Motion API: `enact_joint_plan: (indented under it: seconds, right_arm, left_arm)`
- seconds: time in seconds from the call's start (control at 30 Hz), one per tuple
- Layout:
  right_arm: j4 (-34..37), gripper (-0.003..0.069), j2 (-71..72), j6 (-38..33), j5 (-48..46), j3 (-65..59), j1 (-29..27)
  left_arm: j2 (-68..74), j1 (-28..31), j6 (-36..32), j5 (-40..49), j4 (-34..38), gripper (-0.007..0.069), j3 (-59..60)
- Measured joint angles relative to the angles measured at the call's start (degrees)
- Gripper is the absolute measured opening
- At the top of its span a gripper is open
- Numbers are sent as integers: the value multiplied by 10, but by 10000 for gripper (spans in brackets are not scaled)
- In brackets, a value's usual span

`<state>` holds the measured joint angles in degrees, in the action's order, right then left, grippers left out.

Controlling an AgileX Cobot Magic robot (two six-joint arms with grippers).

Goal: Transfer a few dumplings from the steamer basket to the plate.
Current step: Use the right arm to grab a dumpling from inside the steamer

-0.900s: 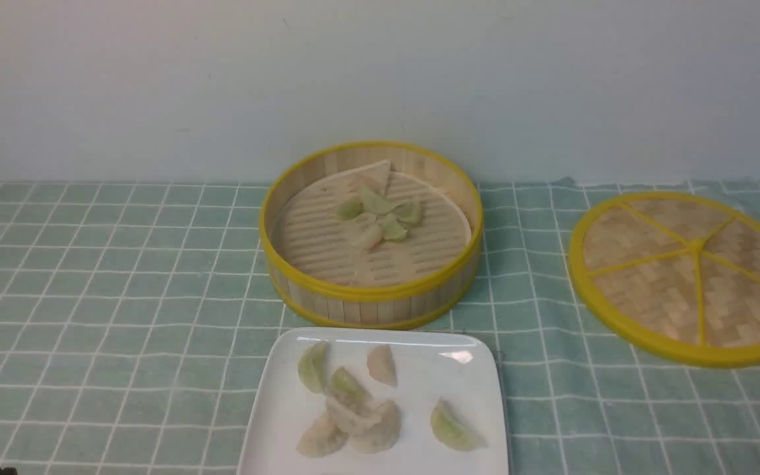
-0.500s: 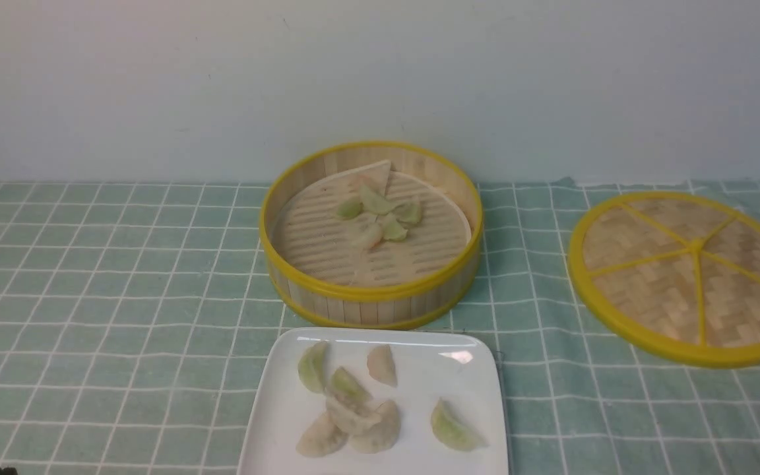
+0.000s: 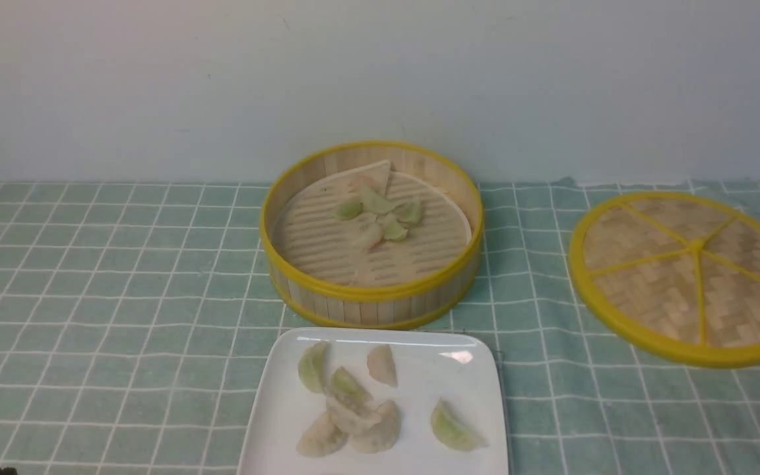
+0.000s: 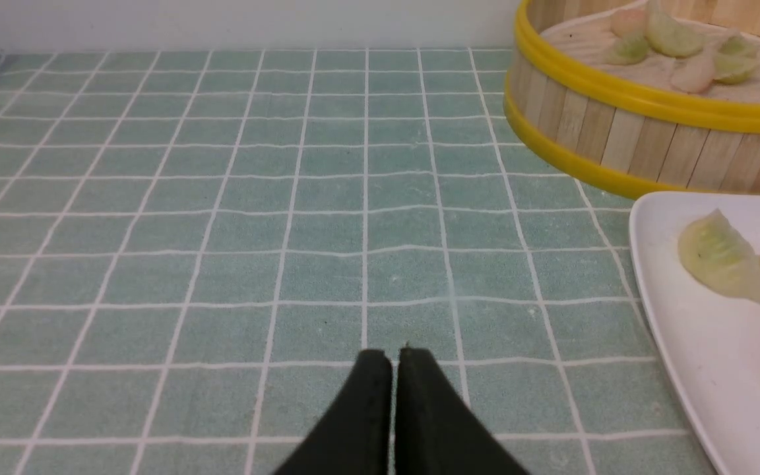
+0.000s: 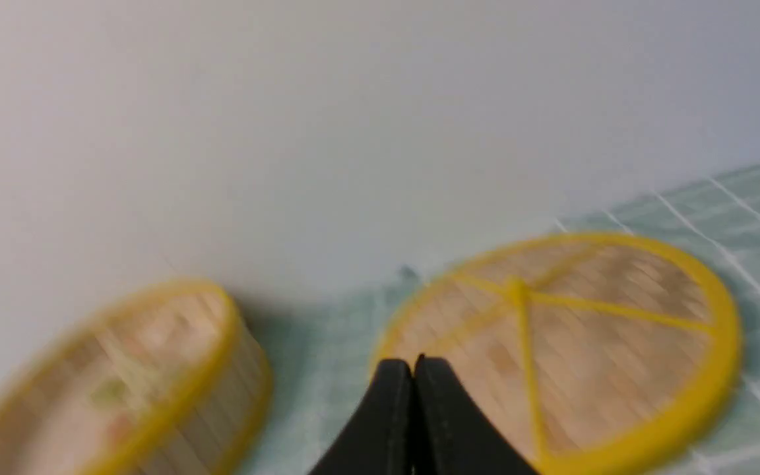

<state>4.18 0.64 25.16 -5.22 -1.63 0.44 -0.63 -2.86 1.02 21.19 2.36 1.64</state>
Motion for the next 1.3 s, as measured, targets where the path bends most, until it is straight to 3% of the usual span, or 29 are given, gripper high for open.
enact_joint_plan:
  seconds: [0.13, 0.4, 0.57, 0.67, 0.77, 0.9, 1.13, 1.3]
  right_arm:
    - [58, -15, 0, 25, 77, 0, 0]
    - [81, -15, 0, 43, 135, 2, 0]
    - [20, -15, -16, 45, 5, 94, 0]
    - [-29, -15, -96, 10, -133, 224, 10]
    - [-26, -15, -219, -74, -279, 349, 43]
    - [28, -15, -418, -204, -457, 507, 97]
    - [78, -15, -700, -303, -546, 711, 147]
    - [70, -15, -885, -314, -588, 872, 212]
  left_arm:
    - [0, 0, 0, 0, 0, -6, 0]
    - [0, 0, 0, 1, 0, -6, 0]
    - [0, 0, -1, -8, -10, -6, 0]
    - [0, 0, 30, -56, 21, -6, 0]
    - [0, 0, 76, -125, 78, -6, 0]
    - [0, 0, 102, -199, 137, -6, 0]
    - [0, 0, 107, -218, 154, -6, 0]
    - [0, 0, 103, -199, 154, -6, 0]
